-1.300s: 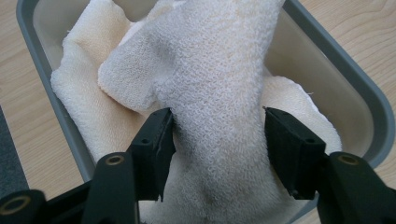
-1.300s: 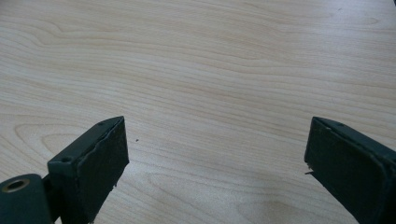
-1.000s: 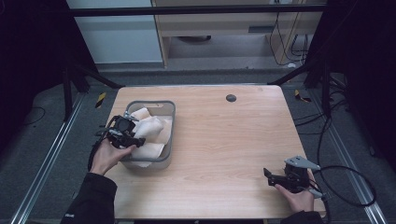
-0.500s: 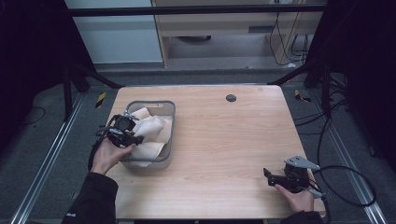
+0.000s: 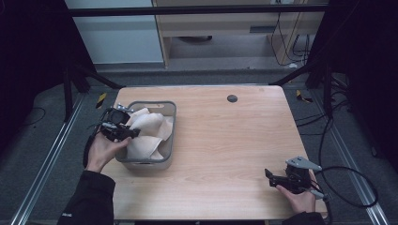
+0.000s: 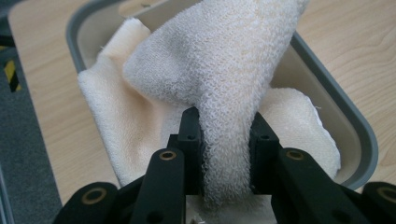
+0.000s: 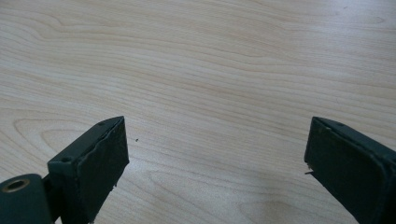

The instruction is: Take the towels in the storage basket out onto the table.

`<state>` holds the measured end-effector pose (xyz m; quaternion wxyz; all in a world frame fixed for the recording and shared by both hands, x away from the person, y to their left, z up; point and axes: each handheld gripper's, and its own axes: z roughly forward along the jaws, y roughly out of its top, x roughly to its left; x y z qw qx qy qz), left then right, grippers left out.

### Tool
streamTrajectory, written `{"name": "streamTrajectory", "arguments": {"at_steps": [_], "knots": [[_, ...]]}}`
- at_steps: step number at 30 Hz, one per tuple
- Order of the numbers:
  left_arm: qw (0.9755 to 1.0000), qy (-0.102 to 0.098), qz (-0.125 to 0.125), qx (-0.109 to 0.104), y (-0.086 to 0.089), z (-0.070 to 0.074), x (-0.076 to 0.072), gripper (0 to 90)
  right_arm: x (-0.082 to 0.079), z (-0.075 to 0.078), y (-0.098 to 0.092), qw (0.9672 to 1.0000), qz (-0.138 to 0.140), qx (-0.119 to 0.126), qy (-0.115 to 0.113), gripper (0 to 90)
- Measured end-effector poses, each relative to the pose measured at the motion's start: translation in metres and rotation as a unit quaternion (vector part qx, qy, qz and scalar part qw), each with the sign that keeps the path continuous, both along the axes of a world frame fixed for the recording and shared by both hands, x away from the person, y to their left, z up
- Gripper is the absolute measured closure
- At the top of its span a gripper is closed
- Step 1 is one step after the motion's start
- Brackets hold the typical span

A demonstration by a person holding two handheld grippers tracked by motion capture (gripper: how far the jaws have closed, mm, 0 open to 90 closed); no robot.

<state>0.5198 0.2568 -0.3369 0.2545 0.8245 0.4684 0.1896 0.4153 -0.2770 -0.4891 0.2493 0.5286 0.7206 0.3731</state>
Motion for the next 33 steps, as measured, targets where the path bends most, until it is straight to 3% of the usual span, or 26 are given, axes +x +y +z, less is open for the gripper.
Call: {"name": "streamTrajectory", "arguments": {"at_steps": [8, 18, 27, 33], "knots": [[0.9993, -0.031, 0.002, -0.02, 0.011, 0.035, -0.011, 72.3, 0.0, 0.0, 0.0, 1.0, 0.0, 0.001, 0.0, 6.3], [0.9981, -0.053, -0.004, -0.03, 0.016, 0.058, -0.023, 72.6, 0.0, 0.0, 0.0, 1.0, -0.001, 0.001, 0.001, 6.3], [0.9946, -0.087, -0.015, -0.055, 0.014, 0.082, -0.042, 72.8, 0.0, 0.0, 0.0, 1.0, 0.0, 0.0, 0.0, 6.3], [0.9927, -0.1, -0.028, -0.062, 0.009, 0.093, -0.05, 73.0, 0.0, 0.0, 0.0, 1.0, -0.001, 0.001, -0.001, 6.3]]}}
